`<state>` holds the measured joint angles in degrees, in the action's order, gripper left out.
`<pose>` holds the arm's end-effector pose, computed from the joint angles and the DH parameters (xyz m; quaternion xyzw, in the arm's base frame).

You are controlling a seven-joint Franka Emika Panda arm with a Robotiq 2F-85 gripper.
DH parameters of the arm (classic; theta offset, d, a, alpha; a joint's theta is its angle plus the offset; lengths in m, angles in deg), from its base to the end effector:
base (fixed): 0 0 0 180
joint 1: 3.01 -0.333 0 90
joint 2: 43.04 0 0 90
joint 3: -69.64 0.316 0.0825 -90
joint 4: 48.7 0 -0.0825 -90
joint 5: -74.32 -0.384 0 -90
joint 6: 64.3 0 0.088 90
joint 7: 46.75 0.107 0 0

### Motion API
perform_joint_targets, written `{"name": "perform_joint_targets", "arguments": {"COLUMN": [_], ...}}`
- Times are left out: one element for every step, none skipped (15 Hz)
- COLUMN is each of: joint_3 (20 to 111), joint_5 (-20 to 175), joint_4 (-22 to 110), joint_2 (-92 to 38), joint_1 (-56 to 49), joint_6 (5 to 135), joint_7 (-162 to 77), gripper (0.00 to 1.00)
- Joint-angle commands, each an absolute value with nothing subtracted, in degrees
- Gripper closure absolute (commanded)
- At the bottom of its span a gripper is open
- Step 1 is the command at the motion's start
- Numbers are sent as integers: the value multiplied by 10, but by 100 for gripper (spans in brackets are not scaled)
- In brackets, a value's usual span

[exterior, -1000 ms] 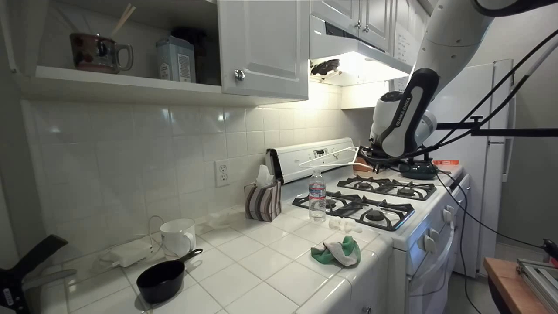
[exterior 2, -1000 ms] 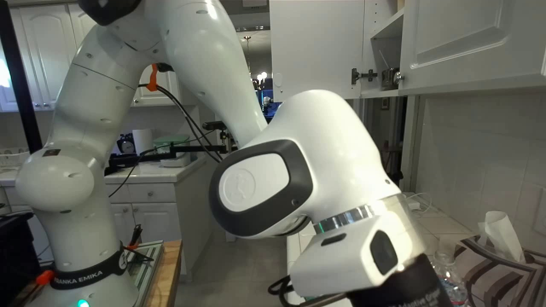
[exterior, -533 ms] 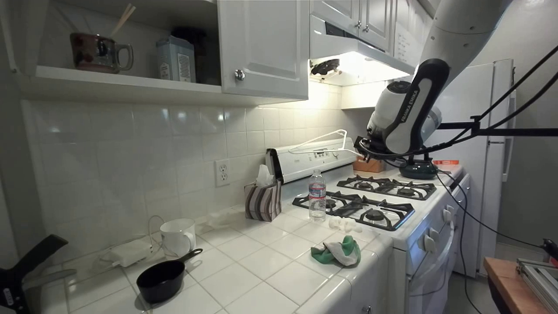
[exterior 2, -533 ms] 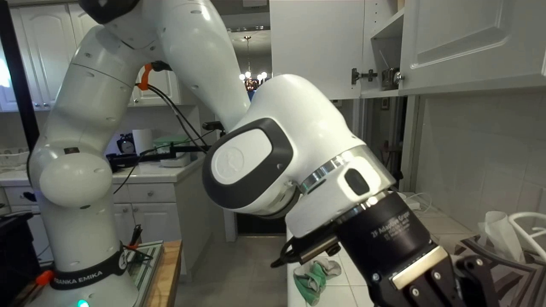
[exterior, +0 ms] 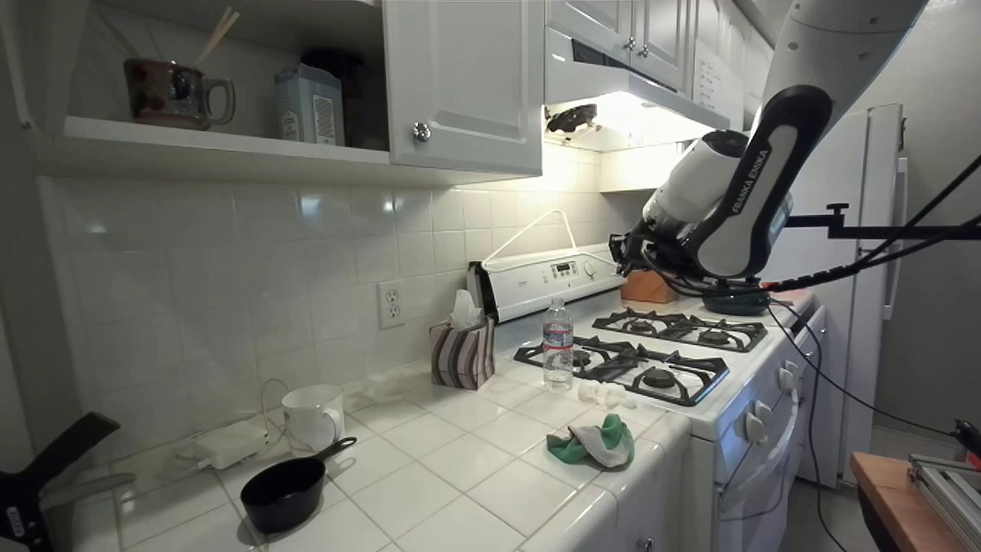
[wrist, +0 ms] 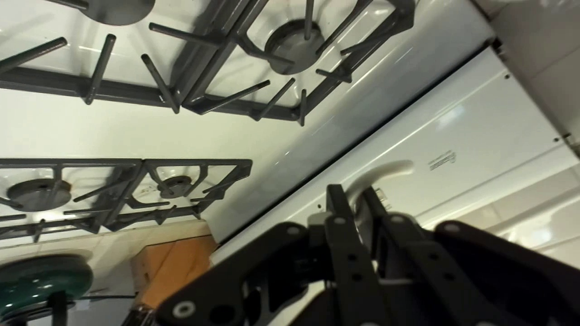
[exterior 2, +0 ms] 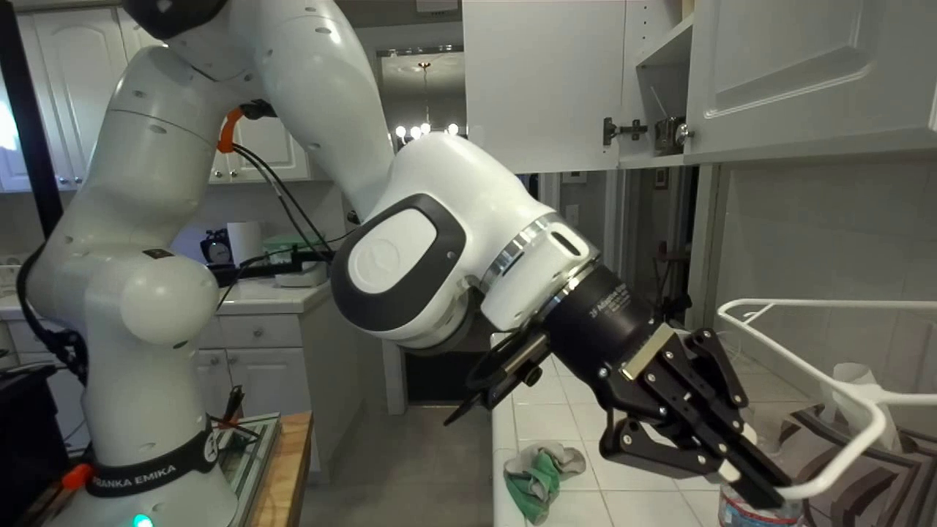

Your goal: Hang the coat hanger on the knob of the cupboard

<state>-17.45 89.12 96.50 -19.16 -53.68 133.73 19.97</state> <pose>0.4339 -0.2633 0.3572 0.7098 -0.5470 0.4346 0.0901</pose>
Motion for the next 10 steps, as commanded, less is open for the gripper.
{"name": "perform_joint_targets", "arguments": {"joint_3": [-230,-245,-259,-274,-288,-303,-315,-327,-337,-346], "joint_5": [951,966,987,1009,1030,1044,1058,1065,1073,1080], "joint_4": [1005,1011,1016,1021,1025,1028,1032,1035,1039,1041], "joint_2": [-257,-261,-268,-277,-281,-278,-277,-268,-261,-256], "joint_1": [-592,-603,-612,-621,-626,-632,-638,-642,-648,-653], "joint_6": [1371,1375,1374,1373,1372,1370,1371,1372,1375,1377], "joint_7": [146,136,124,110,100,93,87,84,80,75], "gripper": [97,97,97,97,97,97,97,97,97,97]}}
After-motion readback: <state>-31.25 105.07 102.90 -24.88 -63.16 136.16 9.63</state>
